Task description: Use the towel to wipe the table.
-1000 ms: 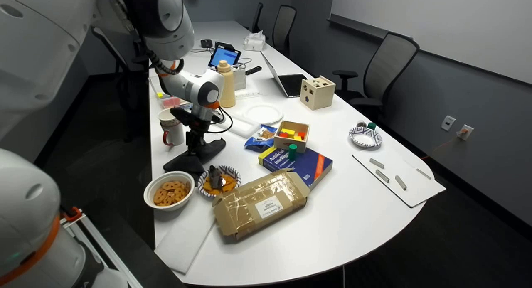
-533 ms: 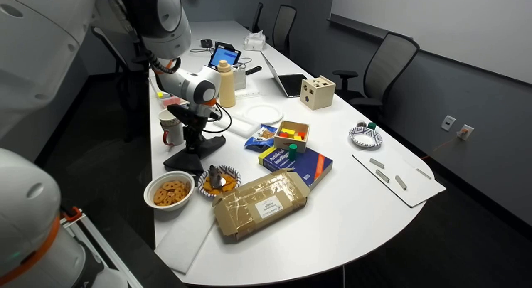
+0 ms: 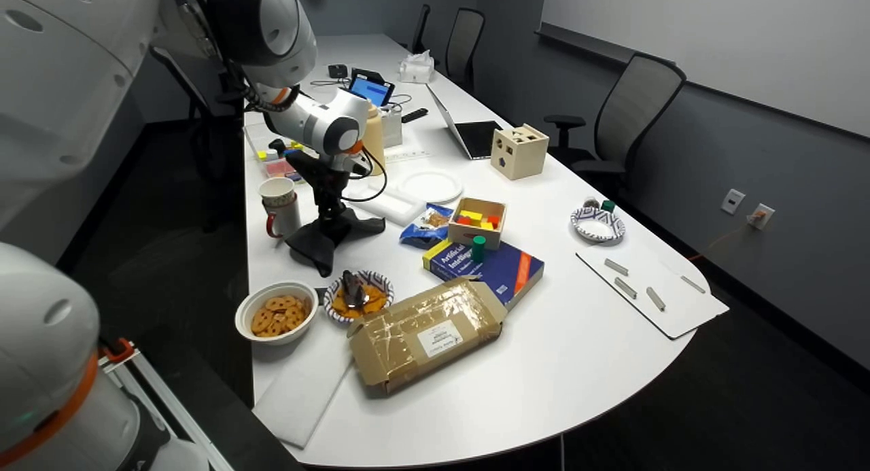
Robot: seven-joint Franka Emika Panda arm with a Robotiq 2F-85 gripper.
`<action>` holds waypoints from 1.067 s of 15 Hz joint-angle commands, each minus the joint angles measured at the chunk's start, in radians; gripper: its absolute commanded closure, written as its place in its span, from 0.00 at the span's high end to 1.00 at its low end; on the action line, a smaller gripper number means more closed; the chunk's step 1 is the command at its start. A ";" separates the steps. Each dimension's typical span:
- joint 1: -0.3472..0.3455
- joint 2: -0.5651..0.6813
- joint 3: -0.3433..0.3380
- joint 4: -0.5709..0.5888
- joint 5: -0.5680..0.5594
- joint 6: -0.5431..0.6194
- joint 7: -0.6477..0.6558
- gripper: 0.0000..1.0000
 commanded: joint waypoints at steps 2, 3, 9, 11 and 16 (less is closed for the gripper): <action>0.008 0.011 -0.052 0.025 0.010 0.007 0.046 0.02; 0.013 0.003 -0.072 0.009 0.003 0.016 0.068 0.02; 0.019 -0.037 -0.164 -0.054 -0.020 0.025 0.193 0.02; 0.022 -0.039 -0.190 -0.060 -0.037 0.009 0.237 0.02; 0.029 -0.035 -0.221 -0.080 -0.090 -0.036 0.314 0.02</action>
